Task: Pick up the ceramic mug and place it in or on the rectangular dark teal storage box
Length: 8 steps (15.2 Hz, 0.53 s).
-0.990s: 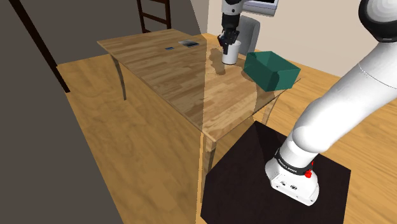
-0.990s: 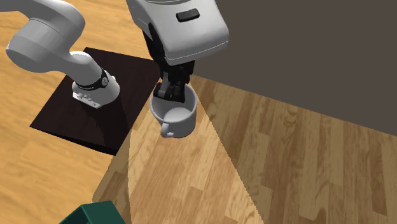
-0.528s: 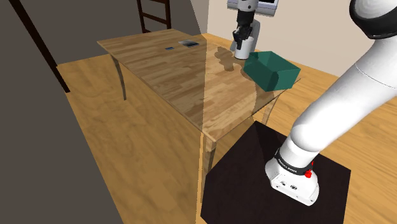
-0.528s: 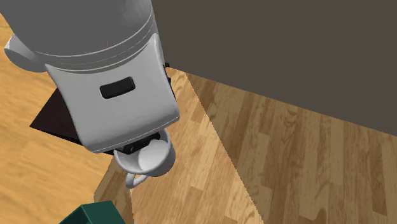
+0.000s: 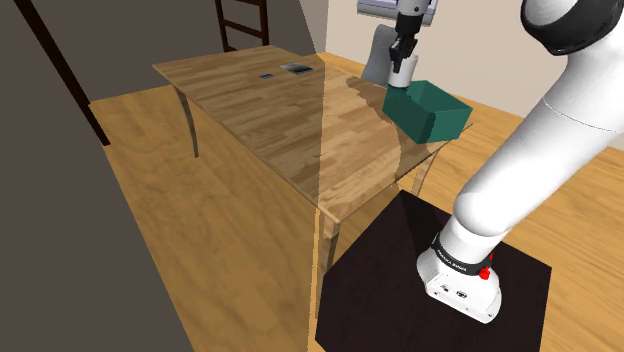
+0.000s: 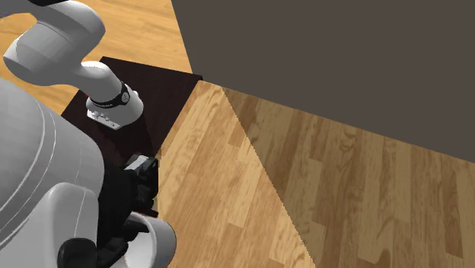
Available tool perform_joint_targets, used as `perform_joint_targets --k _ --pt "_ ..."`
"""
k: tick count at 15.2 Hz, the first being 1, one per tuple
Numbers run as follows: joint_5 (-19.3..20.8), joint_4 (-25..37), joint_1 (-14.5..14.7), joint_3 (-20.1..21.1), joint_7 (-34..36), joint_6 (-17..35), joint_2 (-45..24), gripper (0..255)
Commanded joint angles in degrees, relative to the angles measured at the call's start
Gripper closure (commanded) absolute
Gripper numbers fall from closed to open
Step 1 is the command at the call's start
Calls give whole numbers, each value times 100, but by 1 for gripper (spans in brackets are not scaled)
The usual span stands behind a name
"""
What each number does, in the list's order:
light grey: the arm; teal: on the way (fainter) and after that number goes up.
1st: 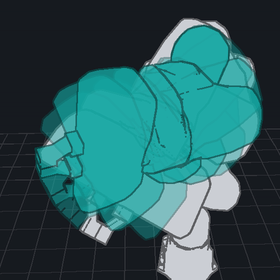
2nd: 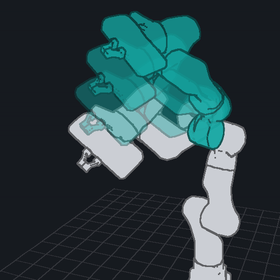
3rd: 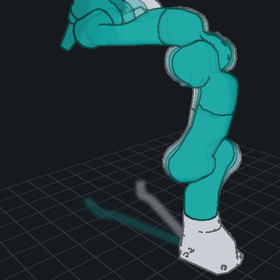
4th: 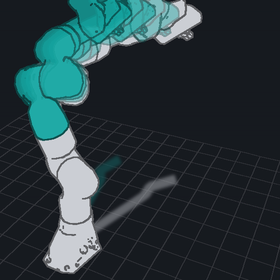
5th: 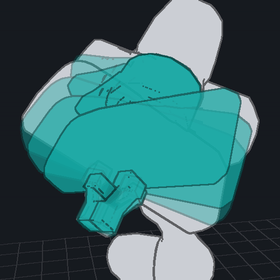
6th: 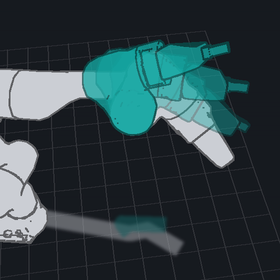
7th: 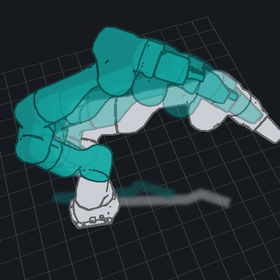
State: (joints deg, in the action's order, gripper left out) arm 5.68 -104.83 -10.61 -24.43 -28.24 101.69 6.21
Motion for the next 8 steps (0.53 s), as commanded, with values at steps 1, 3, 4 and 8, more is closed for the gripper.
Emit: perform_joint_targets --k 1,3,4,8 --pt "-100 314 -132 -197 -371 -74 -231 255" --pt "-221 585 -267 -367 -701 -110 -472 255" --pt "-293 733 -339 -450 -868 -133 -605 255" --pt "-654 1419 -692 -746 -1546 -272 -1214 255"
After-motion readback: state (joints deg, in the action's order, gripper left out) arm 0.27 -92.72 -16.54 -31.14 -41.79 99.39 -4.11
